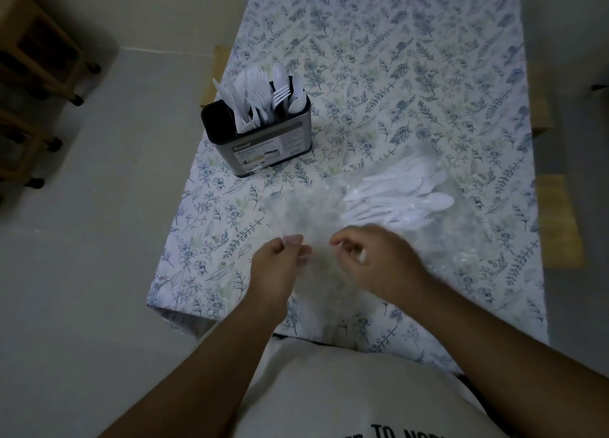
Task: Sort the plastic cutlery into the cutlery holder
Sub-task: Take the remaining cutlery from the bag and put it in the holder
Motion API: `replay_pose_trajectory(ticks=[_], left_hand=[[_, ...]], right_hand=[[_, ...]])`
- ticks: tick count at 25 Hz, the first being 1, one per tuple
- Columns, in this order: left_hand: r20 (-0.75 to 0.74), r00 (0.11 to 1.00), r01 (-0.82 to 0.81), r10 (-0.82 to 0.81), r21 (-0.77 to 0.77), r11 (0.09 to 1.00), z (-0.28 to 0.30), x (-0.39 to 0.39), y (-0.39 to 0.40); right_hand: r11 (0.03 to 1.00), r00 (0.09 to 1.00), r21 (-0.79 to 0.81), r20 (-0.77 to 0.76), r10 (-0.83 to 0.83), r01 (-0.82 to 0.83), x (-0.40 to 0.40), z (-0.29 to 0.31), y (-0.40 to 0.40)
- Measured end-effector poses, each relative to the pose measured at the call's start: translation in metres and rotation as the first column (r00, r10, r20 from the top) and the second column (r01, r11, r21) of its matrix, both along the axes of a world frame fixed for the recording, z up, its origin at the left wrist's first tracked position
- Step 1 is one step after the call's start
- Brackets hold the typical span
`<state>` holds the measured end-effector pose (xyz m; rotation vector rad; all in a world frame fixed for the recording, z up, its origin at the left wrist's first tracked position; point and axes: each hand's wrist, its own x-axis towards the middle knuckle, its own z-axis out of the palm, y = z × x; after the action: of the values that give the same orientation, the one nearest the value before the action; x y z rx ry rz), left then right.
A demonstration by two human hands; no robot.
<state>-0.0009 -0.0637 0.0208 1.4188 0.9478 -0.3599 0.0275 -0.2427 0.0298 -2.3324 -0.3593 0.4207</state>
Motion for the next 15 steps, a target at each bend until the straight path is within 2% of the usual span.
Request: replay_pose_trajectory(ticks=[2,3,4,5,6,7,8,9,10,11,13,15], left_hand=[[-0.006,0.993,-0.116,0.116,0.025,0.993,-0.006,0.001,0.009],[0.014,0.992,-0.126,0.125,0.098,0.987,-0.006,0.0,0.013],[0.051,0.995,-0.096,0.086,0.254,0.962,-0.009,-0.002,0.017],[0.078,0.997,-0.015,-0.026,0.485,0.875,-0.008,-0.003,0.02],[0.061,0.98,0.093,-0.189,0.701,0.707,-0.009,-0.004,0.021],[0.015,0.931,0.193,-0.364,0.827,0.528,-0.008,-0.003,0.019],[-0.032,0.849,0.281,-0.527,0.872,0.401,-0.008,0.0,0.014],[-0.069,0.746,0.366,-0.663,0.873,0.321,-0.012,0.006,0.007],[-0.117,0.652,0.44,-0.749,0.863,0.248,-0.018,0.011,0.0],[-0.178,0.595,0.494,-0.784,0.85,0.182,-0.026,0.015,-0.007],[-0.27,0.579,0.537,-0.77,0.836,0.111,-0.042,0.021,-0.012],[-0.307,0.586,0.561,-0.75,0.822,0.102,-0.052,0.024,-0.012]], right_hand=[[0.992,0.97,-0.096,0.234,-0.062,0.087,0.023,-0.011,-0.024],[0.978,0.962,-0.175,0.265,-0.063,0.112,0.035,-0.018,-0.034],[0.957,0.968,-0.26,0.245,-0.061,0.126,0.044,-0.025,-0.043],[0.936,0.976,-0.33,0.214,-0.048,0.119,0.05,-0.031,-0.049],[0.92,0.983,-0.38,0.182,-0.023,0.092,0.054,-0.038,-0.054],[0.912,0.988,-0.407,0.152,0.004,0.058,0.055,-0.043,-0.055],[0.912,0.992,-0.409,0.126,0.026,0.028,0.054,-0.049,-0.056],[0.919,0.993,-0.393,0.113,0.038,0.009,0.052,-0.054,-0.056],[0.932,0.993,-0.362,0.117,0.034,0.011,0.051,-0.06,-0.057],[0.946,0.99,-0.324,0.14,0.017,0.03,0.05,-0.065,-0.059],[0.962,0.969,-0.262,0.247,-0.005,0.072,0.051,-0.075,-0.062],[0.968,0.928,-0.235,0.373,0.003,0.091,0.055,-0.08,-0.065]])
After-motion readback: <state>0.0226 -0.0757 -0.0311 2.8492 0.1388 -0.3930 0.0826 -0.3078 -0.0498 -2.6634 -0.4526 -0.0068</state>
